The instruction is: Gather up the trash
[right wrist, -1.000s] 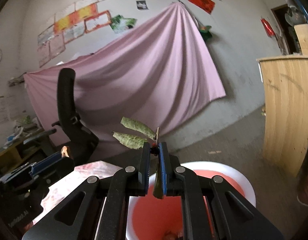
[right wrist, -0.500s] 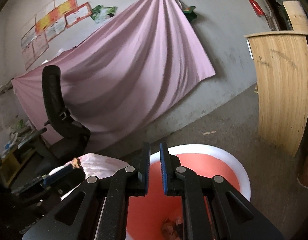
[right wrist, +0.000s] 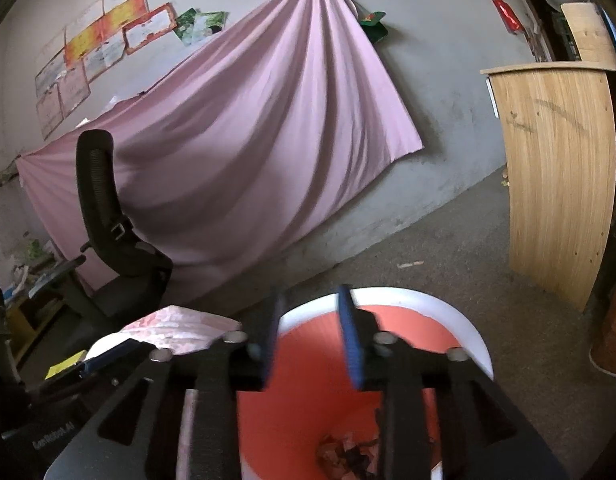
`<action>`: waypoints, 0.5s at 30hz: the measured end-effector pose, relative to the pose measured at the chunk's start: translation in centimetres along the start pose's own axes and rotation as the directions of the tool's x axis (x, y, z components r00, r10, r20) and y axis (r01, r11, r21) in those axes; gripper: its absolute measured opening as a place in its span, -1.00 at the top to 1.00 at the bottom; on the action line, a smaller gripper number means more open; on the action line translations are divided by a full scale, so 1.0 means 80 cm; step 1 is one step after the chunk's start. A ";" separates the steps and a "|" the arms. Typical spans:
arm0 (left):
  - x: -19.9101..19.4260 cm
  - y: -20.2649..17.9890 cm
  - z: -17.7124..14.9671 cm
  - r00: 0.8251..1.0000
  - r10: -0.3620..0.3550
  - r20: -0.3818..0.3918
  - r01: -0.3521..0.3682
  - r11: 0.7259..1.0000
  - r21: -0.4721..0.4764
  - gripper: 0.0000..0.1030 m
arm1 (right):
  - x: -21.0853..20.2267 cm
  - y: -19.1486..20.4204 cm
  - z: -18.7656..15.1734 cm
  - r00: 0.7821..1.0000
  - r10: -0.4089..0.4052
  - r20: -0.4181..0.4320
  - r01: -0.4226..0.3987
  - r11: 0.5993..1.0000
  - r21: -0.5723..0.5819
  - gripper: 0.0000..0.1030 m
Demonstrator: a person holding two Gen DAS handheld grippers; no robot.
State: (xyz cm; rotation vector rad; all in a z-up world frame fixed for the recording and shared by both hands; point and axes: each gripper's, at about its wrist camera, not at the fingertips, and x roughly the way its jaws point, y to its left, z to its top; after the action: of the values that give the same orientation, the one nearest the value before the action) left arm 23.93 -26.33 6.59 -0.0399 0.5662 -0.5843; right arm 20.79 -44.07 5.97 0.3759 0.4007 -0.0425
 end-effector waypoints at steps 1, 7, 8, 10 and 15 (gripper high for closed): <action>-0.006 0.004 -0.001 1.000 0.010 0.008 -0.010 1.000 -0.007 0.20 | -0.003 0.004 0.001 1.000 0.000 0.005 0.000 1.000 -0.008 0.39; -0.067 0.032 -0.015 0.995 0.082 0.060 -0.078 0.995 -0.064 -0.08 | -0.032 0.036 -0.007 0.999 0.002 0.034 0.000 0.999 -0.050 0.02; -0.079 0.036 -0.019 0.993 0.095 0.070 -0.090 0.993 -0.070 -0.12 | -0.040 0.043 -0.013 0.999 0.003 0.040 0.000 0.998 -0.062 0.02; -0.108 0.045 -0.031 0.989 0.121 0.089 -0.113 0.990 -0.090 -0.26 | -0.056 0.055 -0.027 0.999 -0.005 0.037 0.008 0.996 -0.088 -0.07; -0.174 0.060 -0.066 0.977 0.159 0.139 -0.141 0.981 -0.130 -0.71 | -0.098 0.086 -0.057 0.999 0.006 0.054 0.003 0.988 -0.153 -0.53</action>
State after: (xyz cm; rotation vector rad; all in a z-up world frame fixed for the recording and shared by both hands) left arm 14.09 -14.28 8.07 -0.1512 0.4534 -0.3958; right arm 12.65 -36.25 7.52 0.2229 0.3474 -0.0204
